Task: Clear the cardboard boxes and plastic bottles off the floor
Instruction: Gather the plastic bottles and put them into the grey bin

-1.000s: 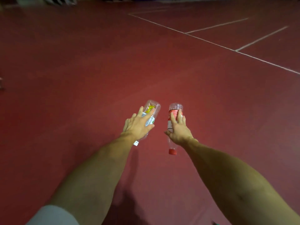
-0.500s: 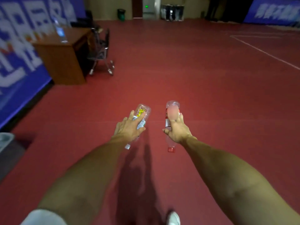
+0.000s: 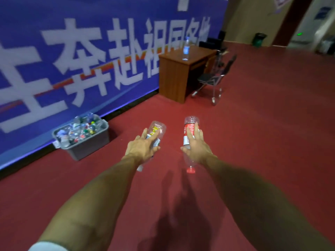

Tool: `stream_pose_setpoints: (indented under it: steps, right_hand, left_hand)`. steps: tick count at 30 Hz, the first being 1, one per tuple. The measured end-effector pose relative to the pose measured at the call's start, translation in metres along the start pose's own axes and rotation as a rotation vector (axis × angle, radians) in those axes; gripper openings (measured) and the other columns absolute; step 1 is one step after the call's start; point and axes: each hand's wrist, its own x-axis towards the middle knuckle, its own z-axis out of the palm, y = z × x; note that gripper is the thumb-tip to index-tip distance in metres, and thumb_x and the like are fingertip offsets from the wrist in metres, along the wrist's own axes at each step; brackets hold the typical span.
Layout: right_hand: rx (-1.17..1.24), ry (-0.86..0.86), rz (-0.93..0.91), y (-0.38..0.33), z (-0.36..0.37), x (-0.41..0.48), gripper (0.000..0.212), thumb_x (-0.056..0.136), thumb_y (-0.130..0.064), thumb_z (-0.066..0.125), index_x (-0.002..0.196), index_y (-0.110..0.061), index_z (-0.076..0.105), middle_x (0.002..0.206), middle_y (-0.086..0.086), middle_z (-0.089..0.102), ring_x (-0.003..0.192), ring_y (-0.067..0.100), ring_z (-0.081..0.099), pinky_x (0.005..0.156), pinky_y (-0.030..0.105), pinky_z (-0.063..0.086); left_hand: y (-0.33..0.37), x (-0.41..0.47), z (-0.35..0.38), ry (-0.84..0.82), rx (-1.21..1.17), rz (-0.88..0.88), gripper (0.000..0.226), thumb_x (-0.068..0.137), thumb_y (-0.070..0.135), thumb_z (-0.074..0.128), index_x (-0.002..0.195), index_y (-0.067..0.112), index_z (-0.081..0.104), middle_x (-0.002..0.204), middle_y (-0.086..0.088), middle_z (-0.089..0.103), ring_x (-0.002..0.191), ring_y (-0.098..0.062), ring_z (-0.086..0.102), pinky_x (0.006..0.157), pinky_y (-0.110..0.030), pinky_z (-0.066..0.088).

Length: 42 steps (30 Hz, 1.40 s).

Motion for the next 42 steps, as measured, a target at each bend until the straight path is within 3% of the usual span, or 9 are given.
stream_pose_setpoints:
  steps: [10,16,20,25,31,42]
  right_hand:
    - [-0.008,-0.14,-0.326,-0.167,0.064,0.227,0.087,0.098,-0.037,0.059,0.16,-0.022,0.001,0.162,0.005,-0.03,0.153,0.034,-0.01,0.112,0.052,0.035]
    - [-0.011,-0.194,-0.432,-0.248,0.088,0.325,0.087,0.099,-0.037,0.059,0.161,-0.022,0.0,0.162,0.006,-0.03,0.153,0.035,-0.009,0.114,0.052,0.033]
    - [-0.02,-0.234,-0.474,-0.286,0.095,0.389,0.087,0.099,-0.036,0.059,0.161,-0.021,-0.001,0.162,0.007,-0.031,0.153,0.036,-0.01,0.113,0.051,0.034]
    - [-0.032,-0.277,-0.573,-0.328,0.107,0.477,0.088,0.099,-0.036,0.058,0.16,-0.024,-0.004,0.161,0.005,-0.034,0.153,0.034,-0.011,0.114,0.051,0.033]
    - [-0.046,-0.322,-0.684,-0.382,0.117,0.578,0.088,0.099,-0.033,0.059,0.16,-0.023,-0.003,0.161,0.005,-0.033,0.153,0.034,-0.01,0.114,0.049,0.034]
    - [-0.063,-0.426,-0.791,-0.522,0.183,0.659,0.092,0.098,-0.037,0.06,0.16,-0.021,-0.006,0.16,0.005,-0.035,0.153,0.034,-0.012,0.117,0.058,0.029]
  left_hand:
    - [-0.196,0.106,-0.023,0.031,0.018,-0.321,0.067,0.1,0.06,0.039,0.154,0.053,-0.001,0.168,-0.002,-0.001,0.142,-0.034,0.038,0.1,-0.045,0.047]
    - [-0.286,0.165,-0.048,0.033,0.006,-0.45,0.067,0.101,0.059,0.038,0.155,0.05,-0.001,0.168,-0.005,-0.003,0.147,-0.036,0.029,0.113,-0.05,0.035]
    - [-0.328,0.204,-0.055,0.013,0.003,-0.473,0.066,0.101,0.062,0.034,0.154,0.051,-0.004,0.168,-0.004,-0.006,0.145,-0.036,0.032,0.106,-0.049,0.043]
    - [-0.376,0.261,-0.055,0.013,-0.007,-0.603,0.067,0.1,0.063,0.034,0.155,0.05,-0.003,0.168,-0.006,0.001,0.146,-0.036,0.032,0.108,-0.049,0.04]
    - [-0.426,0.315,-0.074,0.06,-0.002,-0.736,0.067,0.1,0.064,0.034,0.155,0.05,-0.001,0.168,-0.004,0.004,0.139,-0.034,0.04,0.096,-0.046,0.048]
    - [-0.569,0.35,-0.088,0.078,-0.079,-0.88,0.066,0.101,0.062,0.032,0.155,0.049,-0.002,0.168,-0.004,-0.001,0.139,-0.034,0.038,0.095,-0.046,0.049]
